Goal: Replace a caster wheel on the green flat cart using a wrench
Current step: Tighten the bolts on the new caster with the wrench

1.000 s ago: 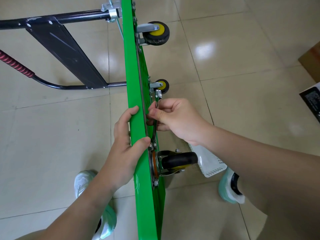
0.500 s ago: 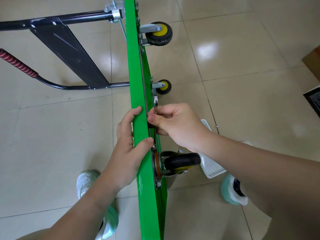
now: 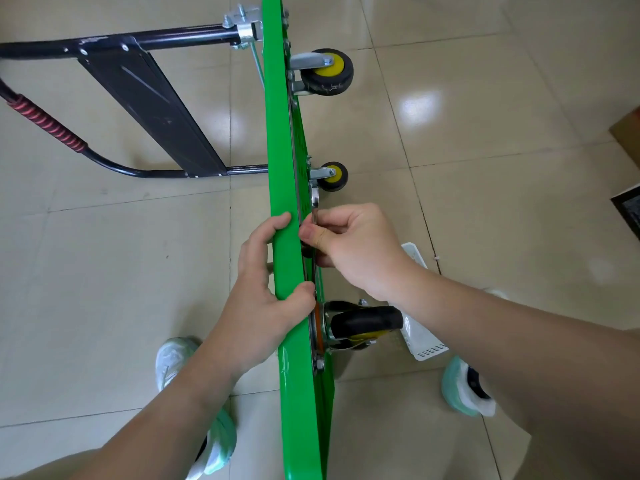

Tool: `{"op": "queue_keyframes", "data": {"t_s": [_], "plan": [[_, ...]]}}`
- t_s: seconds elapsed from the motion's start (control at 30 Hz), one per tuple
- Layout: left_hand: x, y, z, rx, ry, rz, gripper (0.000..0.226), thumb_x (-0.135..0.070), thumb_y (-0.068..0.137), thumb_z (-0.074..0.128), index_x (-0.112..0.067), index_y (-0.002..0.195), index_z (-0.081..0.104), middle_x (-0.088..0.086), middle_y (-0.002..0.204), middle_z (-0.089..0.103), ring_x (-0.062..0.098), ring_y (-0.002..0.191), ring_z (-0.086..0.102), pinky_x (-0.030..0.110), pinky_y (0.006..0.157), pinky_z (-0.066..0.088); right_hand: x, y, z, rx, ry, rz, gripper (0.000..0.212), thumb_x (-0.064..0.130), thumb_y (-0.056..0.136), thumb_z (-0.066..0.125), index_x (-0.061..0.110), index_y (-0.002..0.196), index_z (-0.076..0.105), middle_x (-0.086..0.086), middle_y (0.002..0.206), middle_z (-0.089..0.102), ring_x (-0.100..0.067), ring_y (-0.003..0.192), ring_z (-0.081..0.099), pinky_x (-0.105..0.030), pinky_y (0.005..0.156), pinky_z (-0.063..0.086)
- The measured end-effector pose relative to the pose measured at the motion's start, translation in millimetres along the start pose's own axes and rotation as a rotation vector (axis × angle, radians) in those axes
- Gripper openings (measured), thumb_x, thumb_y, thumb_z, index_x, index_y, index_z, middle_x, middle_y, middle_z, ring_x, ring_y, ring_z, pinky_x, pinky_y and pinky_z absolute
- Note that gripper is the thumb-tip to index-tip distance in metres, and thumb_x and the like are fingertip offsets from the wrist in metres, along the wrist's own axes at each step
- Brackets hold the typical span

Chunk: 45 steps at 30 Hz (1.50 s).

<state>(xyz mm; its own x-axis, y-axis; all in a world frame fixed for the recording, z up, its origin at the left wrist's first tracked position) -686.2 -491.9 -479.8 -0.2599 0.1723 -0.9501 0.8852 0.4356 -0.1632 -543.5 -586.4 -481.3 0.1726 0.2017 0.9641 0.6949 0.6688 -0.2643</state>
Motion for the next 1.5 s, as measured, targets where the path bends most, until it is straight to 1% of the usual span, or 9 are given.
{"op": "queue_keyframes", "data": {"t_s": [0.23, 0.37, 0.53, 0.67, 0.73, 1.03, 1.17, 1.37, 1.5], "plan": [[-0.8, -2.0, 1.3, 0.009, 0.034, -0.007, 0.078, -0.047, 0.075, 0.064, -0.064, 0.143, 0.03, -0.013, 0.151, 0.04, 0.023, 0.135, 0.052, 0.052, 0.11, 0.048, 9.5, 3.1, -7.4, 0.101, 0.068, 0.115, 0.006, 0.015, 0.09, 0.073, 0.017, 0.094, 0.077, -0.005, 0.096, 0.079, -0.024, 0.093, 0.075, -0.048, 0.085, 0.061], [2.2, -1.8, 0.5, 0.032, -0.016, -0.029, 0.077, -0.05, 0.078, 0.065, -0.066, 0.145, 0.03, -0.004, 0.155, 0.042, 0.025, 0.137, 0.052, 0.053, 0.113, 0.045, 24.4, -5.4, -16.3, 0.009, -0.038, -0.046, 0.013, 0.013, 0.091, 0.072, 0.025, 0.085, 0.075, 0.0, 0.084, 0.078, -0.018, 0.086, 0.075, -0.039, 0.076, 0.063], [-0.6, -7.1, 4.5, 0.041, -0.116, -0.067, 0.078, -0.046, 0.081, 0.064, -0.068, 0.147, 0.03, -0.015, 0.161, 0.038, 0.023, 0.143, 0.049, 0.054, 0.117, 0.04, 49.0, -22.1, -30.9, 0.01, 0.109, -0.08, 0.008, 0.01, 0.092, 0.068, 0.017, 0.09, 0.072, 0.0, 0.077, 0.076, -0.021, 0.081, 0.076, -0.032, 0.071, 0.062], [-9.8, -11.5, 10.8, 0.016, -0.161, -0.089, 0.081, -0.03, 0.085, 0.057, -0.057, 0.155, 0.027, -0.028, 0.146, 0.053, 0.009, 0.126, 0.061, 0.046, 0.109, 0.05, 53.7, -48.7, -26.4, 0.08, 0.123, -0.093, 0.008, 0.009, 0.093, 0.066, 0.015, 0.091, 0.071, 0.003, 0.075, 0.076, -0.016, 0.074, 0.076, -0.026, 0.065, 0.061], [-14.1, -13.5, 13.4, -0.005, -0.165, -0.115, 0.081, -0.027, 0.085, 0.053, -0.056, 0.156, 0.027, -0.035, 0.133, 0.059, 0.013, 0.115, 0.066, 0.046, 0.105, 0.052, 53.1, -61.7, -23.6, 0.082, 0.132, -0.098, 0.009, 0.009, 0.093, 0.066, 0.016, 0.089, 0.071, 0.003, 0.074, 0.075, -0.015, 0.074, 0.075, -0.027, 0.067, 0.061], [-16.2, -41.1, 23.0, -0.069, -0.212, -0.195, 0.072, -0.036, 0.089, 0.049, -0.062, 0.153, 0.028, -0.036, 0.118, 0.067, 0.025, 0.121, 0.065, 0.054, 0.108, 0.05, 48.2, -113.4, -22.1, 0.031, 0.13, -0.074, 0.01, 0.006, 0.093, 0.065, 0.013, 0.091, 0.071, -0.013, 0.088, 0.073, -0.023, 0.085, 0.07, -0.023, 0.068, 0.059], [-15.9, -60.7, 27.5, -0.063, -0.175, -0.214, 0.064, -0.04, 0.098, 0.044, -0.067, 0.152, 0.022, -0.016, 0.14, 0.061, 0.023, 0.117, 0.067, 0.053, 0.107, 0.051, 47.5, -131.4, -14.1, 0.025, 0.113, -0.071, 0.011, 0.004, 0.092, 0.067, 0.014, 0.092, 0.073, -0.016, 0.094, 0.075, -0.023, 0.09, 0.072, -0.026, 0.075, 0.061], [-20.8, -82.7, 23.1, -0.05, -0.121, -0.243, 0.052, -0.04, 0.113, 0.035, -0.066, 0.153, 0.016, -0.006, 0.139, 0.062, 0.017, 0.112, 0.067, 0.039, 0.098, 0.056, 60.6, -150.3, -4.4, 0.031, 0.086, -0.098, 0.016, 0.0, 0.091, 0.067, 0.014, 0.09, 0.073, -0.005, 0.087, 0.077, -0.015, 0.087, 0.074, -0.022, 0.074, 0.059], [-24.1, -100.3, 23.9, -0.067, -0.127, -0.226, 0.049, -0.038, 0.113, 0.036, -0.06, 0.154, 0.022, -0.012, 0.143, 0.057, -0.001, 0.112, 0.06, 0.01, 0.079, 0.05, 62.4, -159.5, 1.4, 0.017, 0.022, -0.102, 0.014, 0.004, 0.091, 0.07, 0.017, 0.092, 0.076, -0.001, 0.09, 0.078, -0.015, 0.092, 0.075, -0.024, 0.078, 0.06]]}}
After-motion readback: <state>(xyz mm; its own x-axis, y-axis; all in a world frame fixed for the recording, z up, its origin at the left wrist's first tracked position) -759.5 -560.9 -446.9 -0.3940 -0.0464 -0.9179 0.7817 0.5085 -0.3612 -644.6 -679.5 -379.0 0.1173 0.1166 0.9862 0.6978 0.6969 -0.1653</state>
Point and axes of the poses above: each hand's wrist, its own y-axis towards the middle knuckle, its own z-axis out of the palm, x = y × z, the point moved 2 cm from there along y, towards the middle knuckle
